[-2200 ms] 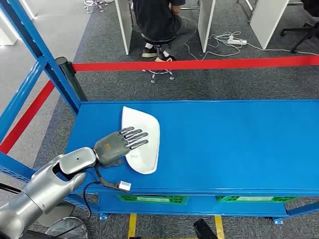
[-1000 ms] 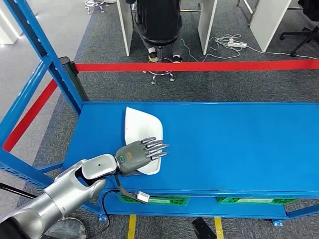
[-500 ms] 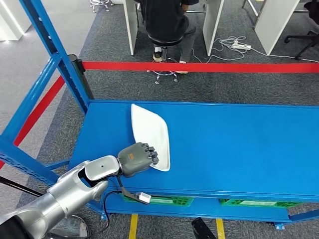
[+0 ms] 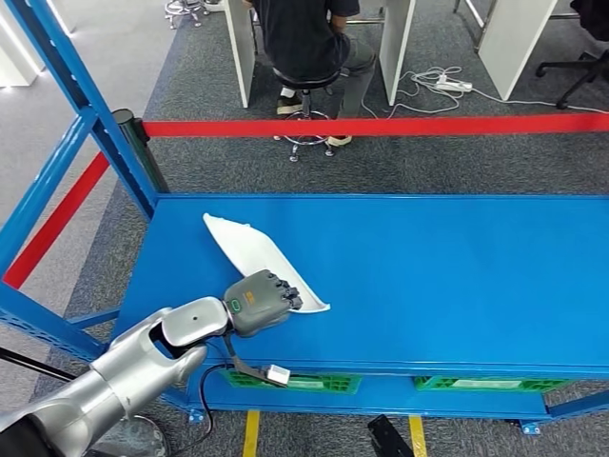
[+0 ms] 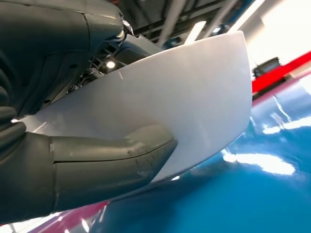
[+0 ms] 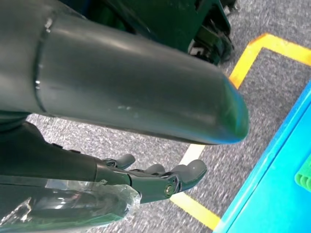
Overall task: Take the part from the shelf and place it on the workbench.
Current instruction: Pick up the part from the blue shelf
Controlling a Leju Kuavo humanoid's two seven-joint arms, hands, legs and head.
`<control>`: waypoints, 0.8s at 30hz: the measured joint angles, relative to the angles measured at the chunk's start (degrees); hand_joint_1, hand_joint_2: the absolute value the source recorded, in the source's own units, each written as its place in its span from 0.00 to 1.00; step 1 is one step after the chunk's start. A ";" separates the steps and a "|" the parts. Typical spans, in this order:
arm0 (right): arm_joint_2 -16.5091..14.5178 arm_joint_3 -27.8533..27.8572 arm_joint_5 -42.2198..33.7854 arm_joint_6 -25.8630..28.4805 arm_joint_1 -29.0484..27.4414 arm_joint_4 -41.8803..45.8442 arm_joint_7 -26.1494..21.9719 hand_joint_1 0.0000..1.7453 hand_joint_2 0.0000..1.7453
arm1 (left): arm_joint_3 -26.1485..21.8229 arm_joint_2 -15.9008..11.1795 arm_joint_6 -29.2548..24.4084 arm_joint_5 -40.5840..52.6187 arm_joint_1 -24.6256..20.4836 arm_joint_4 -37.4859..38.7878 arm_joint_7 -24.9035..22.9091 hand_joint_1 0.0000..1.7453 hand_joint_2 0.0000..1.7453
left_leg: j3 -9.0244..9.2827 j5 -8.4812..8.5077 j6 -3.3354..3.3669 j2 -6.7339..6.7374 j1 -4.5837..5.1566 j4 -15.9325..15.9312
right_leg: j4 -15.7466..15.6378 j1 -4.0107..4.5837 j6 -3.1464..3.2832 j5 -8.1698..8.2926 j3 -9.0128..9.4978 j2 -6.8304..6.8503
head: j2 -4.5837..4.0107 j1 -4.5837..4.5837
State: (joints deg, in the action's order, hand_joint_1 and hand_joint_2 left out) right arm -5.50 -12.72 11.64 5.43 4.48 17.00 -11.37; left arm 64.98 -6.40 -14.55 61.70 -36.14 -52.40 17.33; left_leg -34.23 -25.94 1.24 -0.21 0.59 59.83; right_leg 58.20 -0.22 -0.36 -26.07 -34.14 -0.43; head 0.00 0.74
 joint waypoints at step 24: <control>-0.05 0.09 -2.42 2.13 -1.17 0.00 -1.41 0.00 0.00 | -25.36 1.87 -1.30 -37.07 11.22 -34.09 5.18 1.00 1.00 | -5.33 -7.25 -1.54 -0.04 -0.42 11.10 | 0.34 -0.78 -0.03 -0.09 -0.58 0.01 | 0.00 0.18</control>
State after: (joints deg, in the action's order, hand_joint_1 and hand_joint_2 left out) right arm -5.55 -12.63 9.22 7.56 3.31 17.00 -12.78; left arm 39.63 -4.54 -15.84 24.63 -24.93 -86.49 22.51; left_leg -39.56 -33.20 -0.30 -0.25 0.18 70.93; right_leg 58.53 -1.00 -0.39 -26.16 -34.72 -0.42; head 0.00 0.92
